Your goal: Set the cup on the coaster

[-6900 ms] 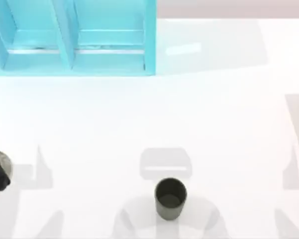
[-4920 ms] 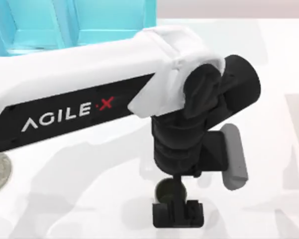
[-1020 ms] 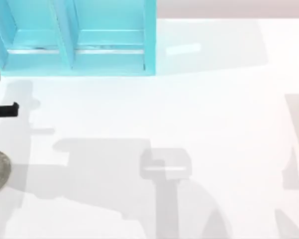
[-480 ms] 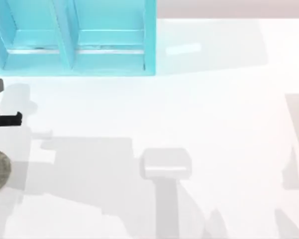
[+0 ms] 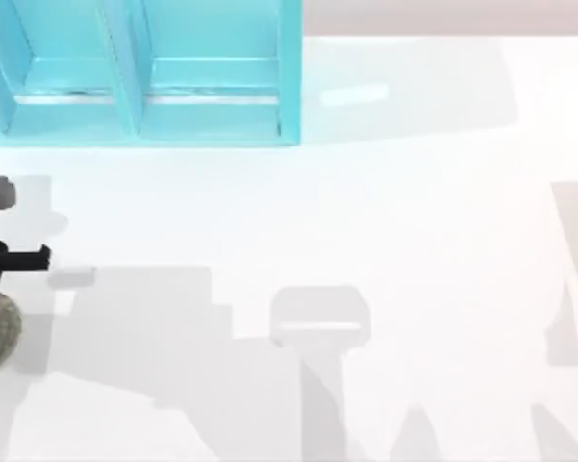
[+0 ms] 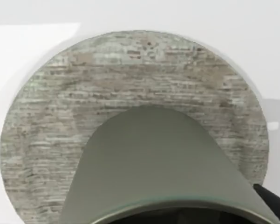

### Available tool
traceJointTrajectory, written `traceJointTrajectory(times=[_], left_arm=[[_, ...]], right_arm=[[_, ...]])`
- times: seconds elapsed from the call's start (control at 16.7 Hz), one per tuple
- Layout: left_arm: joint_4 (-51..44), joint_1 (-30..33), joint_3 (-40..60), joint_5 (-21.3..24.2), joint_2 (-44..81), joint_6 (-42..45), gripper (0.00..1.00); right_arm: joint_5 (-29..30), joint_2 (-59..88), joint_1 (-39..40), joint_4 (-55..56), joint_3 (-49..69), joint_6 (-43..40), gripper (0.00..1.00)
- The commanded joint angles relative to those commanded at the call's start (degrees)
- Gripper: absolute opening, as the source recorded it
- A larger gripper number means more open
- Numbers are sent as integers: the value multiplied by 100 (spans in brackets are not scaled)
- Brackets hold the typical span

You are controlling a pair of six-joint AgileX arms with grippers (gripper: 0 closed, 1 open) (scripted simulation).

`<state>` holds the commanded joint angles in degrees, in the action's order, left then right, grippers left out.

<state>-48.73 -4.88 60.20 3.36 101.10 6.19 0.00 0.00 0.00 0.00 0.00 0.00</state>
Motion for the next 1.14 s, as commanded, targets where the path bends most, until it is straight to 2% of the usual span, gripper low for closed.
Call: traceJointTrajectory(times=[0.78,1.14], left_arm=[[0,0,0,0,0,0,98],[0,0,0,0,0,0,100]], right_arm=[[0,0,0,0,0,0,100],[0,0,0,0,0,0,100]])
